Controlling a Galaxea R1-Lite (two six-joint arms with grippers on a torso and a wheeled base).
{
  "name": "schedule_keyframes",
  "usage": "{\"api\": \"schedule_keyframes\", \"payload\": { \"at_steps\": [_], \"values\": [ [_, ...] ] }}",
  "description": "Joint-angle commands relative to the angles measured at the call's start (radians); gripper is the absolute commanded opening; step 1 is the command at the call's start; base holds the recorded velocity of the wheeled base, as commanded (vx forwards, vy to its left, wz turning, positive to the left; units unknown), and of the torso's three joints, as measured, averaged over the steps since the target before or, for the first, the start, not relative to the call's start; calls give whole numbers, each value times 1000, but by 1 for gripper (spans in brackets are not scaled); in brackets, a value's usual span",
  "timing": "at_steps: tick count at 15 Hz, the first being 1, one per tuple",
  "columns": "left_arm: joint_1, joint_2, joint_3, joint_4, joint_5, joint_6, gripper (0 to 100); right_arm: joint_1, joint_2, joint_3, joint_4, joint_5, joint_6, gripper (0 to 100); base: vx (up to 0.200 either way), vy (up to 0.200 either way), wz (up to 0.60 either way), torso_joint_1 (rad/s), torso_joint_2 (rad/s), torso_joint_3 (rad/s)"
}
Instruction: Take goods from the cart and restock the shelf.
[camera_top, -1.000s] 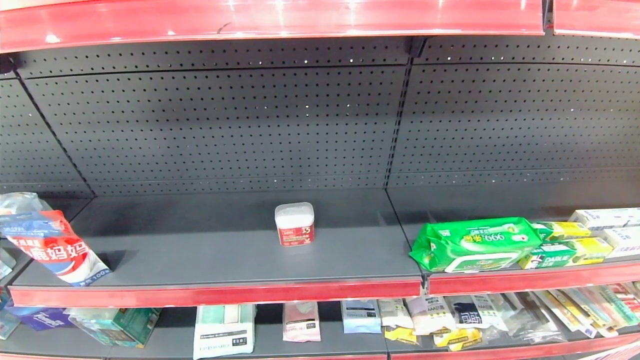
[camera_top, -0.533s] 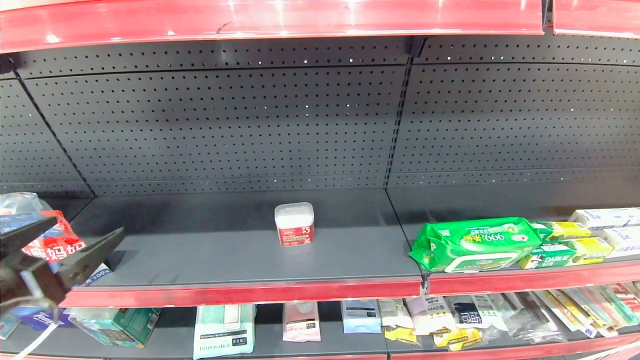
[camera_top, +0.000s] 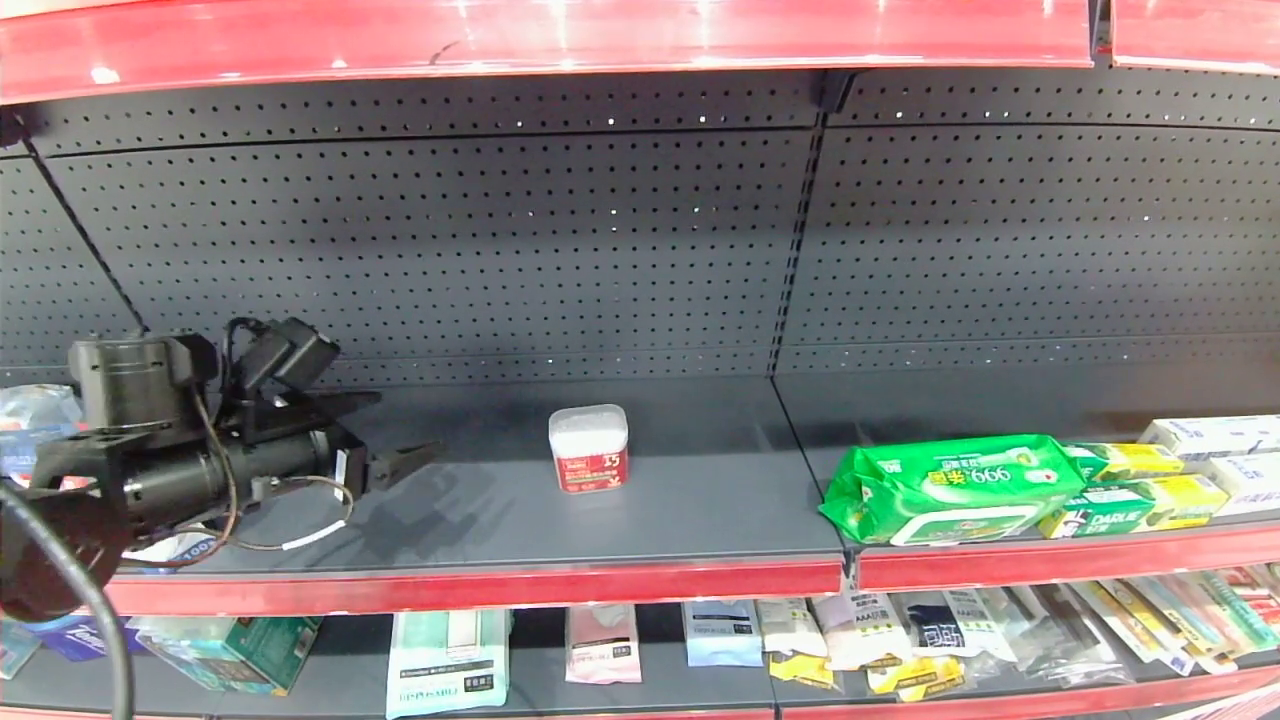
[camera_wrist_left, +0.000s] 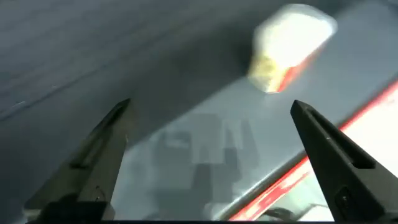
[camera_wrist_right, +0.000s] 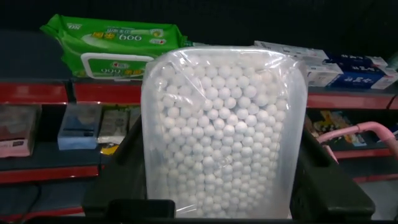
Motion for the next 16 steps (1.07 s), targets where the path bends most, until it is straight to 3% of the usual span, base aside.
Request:
{"api": "schedule_keyframes", "payload": {
  "at_steps": [1, 3, 5, 7, 11, 14, 16],
  "values": [
    [-32, 151, -63, -4, -69, 19, 100, 0, 6, 4, -1, -5, -9, 0, 0, 0, 0, 0, 0, 0],
    [-52, 255, -132, -4, -143, 77, 100, 0, 8, -1, -1, -10, -30, 0, 0, 0, 0, 0, 0, 0],
    [-62, 293, -166, 0, -175, 116, 100, 0, 9, 1, -1, -10, -30, 0, 0, 0, 0, 0, 0, 0],
    [-96, 298, -209, 21, -190, 113, 100, 0, 6, 10, -1, -12, -36, 0, 0, 0, 0, 0, 0, 0],
    [-151, 298, -388, 224, -189, 117, 100, -2, -3, 25, -1, -12, -38, 0, 0, 0, 0, 0, 0, 0],
    [-197, 297, -431, 277, -189, 120, 100, -2, -4, 28, -1, -16, -44, 0, 0, 0, 0, 0, 0, 0],
    [-220, 301, -450, 316, -187, 146, 100, -2, -3, 28, -1, -16, -44, 0, 0, 0, 0, 0, 0, 0]
  ]
}}
